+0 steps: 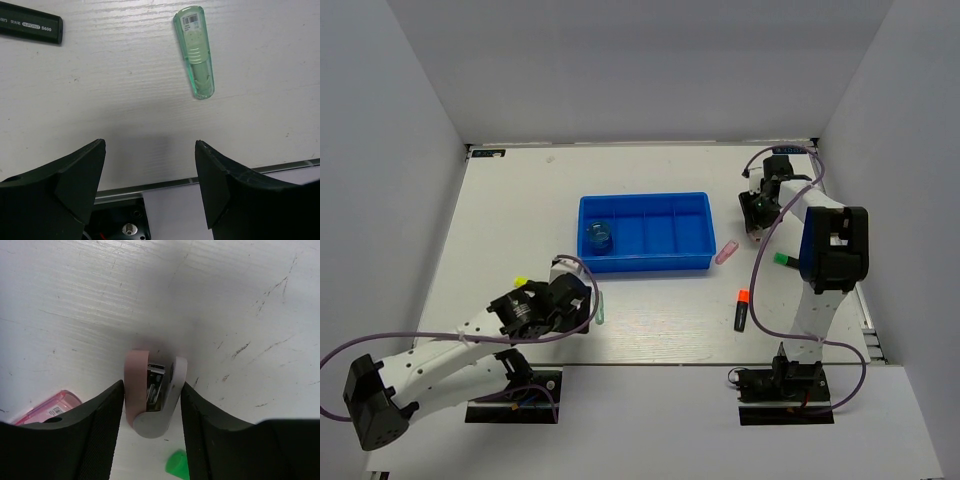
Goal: Sort the stationery into containers
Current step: Pick up the stationery from the center of the board, then place the stationery in the storage box.
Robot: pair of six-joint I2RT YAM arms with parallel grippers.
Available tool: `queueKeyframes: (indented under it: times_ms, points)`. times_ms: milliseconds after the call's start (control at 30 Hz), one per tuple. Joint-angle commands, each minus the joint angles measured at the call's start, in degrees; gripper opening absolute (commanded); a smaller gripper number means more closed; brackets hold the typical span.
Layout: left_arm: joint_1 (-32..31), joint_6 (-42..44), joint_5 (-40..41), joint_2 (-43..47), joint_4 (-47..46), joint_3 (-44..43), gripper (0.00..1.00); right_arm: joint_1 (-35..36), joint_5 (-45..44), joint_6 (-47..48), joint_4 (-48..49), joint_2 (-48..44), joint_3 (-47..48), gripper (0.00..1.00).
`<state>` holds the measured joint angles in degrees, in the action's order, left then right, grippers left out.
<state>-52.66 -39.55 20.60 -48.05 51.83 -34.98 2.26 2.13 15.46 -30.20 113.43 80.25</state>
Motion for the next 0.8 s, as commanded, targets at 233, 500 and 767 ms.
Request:
queueKeyframes:
  times_ms: [233,500,767]
  points:
    - [-0.7,-0.5,1.3,-6.0,-6.9,-0.6,0.8,-0.3,-0.2,0.7,-1.9,-1.1,0.4,0.25]
    - [-0.8,0.6,2.3,-16.4,-13.0,-2.0,0.8,0.1,10.0,1.6,-7.4,-17.2,0.4,0.17]
    - [-0.5,1.5,0.7,-23.7,-18.0,-5.9,0.81,5.2,36.0,-3.2,-18.1,-19.8,9.5,0.1]
